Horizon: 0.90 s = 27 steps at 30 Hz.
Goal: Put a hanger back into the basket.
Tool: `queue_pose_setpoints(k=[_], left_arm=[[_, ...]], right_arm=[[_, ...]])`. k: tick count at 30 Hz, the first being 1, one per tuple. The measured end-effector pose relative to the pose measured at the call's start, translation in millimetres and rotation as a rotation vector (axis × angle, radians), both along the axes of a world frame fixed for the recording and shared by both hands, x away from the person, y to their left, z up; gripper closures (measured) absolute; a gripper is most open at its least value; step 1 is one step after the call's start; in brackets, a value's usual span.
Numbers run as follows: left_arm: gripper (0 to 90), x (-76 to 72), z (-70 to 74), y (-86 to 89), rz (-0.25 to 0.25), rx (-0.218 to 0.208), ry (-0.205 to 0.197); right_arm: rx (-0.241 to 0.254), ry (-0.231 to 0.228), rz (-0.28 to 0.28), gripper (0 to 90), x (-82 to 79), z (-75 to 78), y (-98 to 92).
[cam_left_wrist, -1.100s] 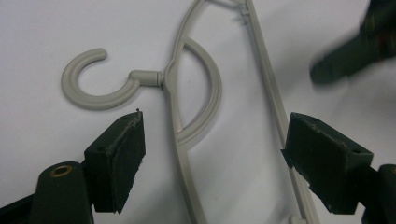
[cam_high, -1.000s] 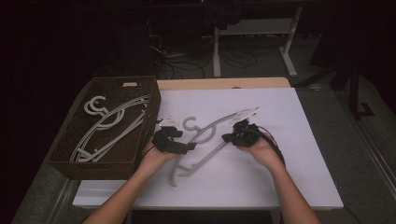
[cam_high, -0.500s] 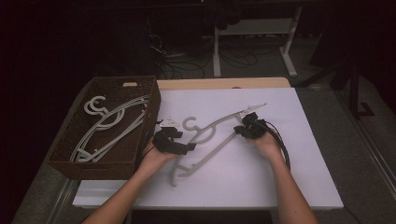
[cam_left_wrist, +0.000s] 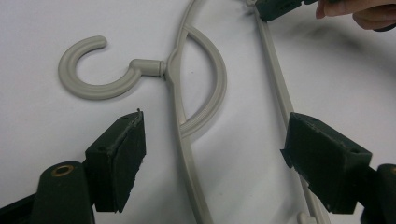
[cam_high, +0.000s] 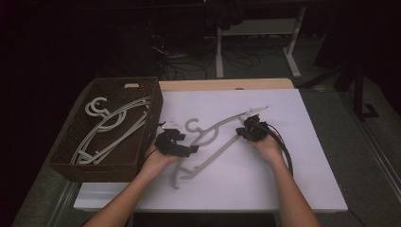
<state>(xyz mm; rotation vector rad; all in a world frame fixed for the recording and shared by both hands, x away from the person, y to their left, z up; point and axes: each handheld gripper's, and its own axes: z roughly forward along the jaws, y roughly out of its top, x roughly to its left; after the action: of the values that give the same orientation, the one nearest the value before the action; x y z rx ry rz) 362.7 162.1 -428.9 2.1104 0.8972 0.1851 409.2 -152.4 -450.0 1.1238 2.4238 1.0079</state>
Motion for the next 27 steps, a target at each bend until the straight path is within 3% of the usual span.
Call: queue_pose_setpoints(k=[9, 14, 16, 23, 27], left_arm=[[21.1, 2.1, -5.9, -1.8, -0.002, 0.019, 0.018], [25.4, 6.3, -15.2, -6.0, -0.022, 0.064, 0.031], [29.2, 7.9, -18.4, -7.8, -0.031, 0.090, 0.025], [47.1, 10.9, -23.4, -12.3, -0.066, 0.117, 0.052], [59.6, 11.7, -22.5, -16.4, -0.073, 0.140, 0.042]], right_arm=[[-0.003, 0.026, -0.006, 89.0, 0.8, -4.7, -0.7], [-0.007, 0.029, -0.008, 89.0, 0.6, -4.8, -0.3], [-0.006, 0.030, -0.008, 89.0, 0.7, -4.9, -0.5], [-0.005, 0.036, -0.011, 89.1, 1.0, -5.4, -0.8], [-0.005, 0.040, -0.011, 89.1, 0.9, -5.4, -1.0]])
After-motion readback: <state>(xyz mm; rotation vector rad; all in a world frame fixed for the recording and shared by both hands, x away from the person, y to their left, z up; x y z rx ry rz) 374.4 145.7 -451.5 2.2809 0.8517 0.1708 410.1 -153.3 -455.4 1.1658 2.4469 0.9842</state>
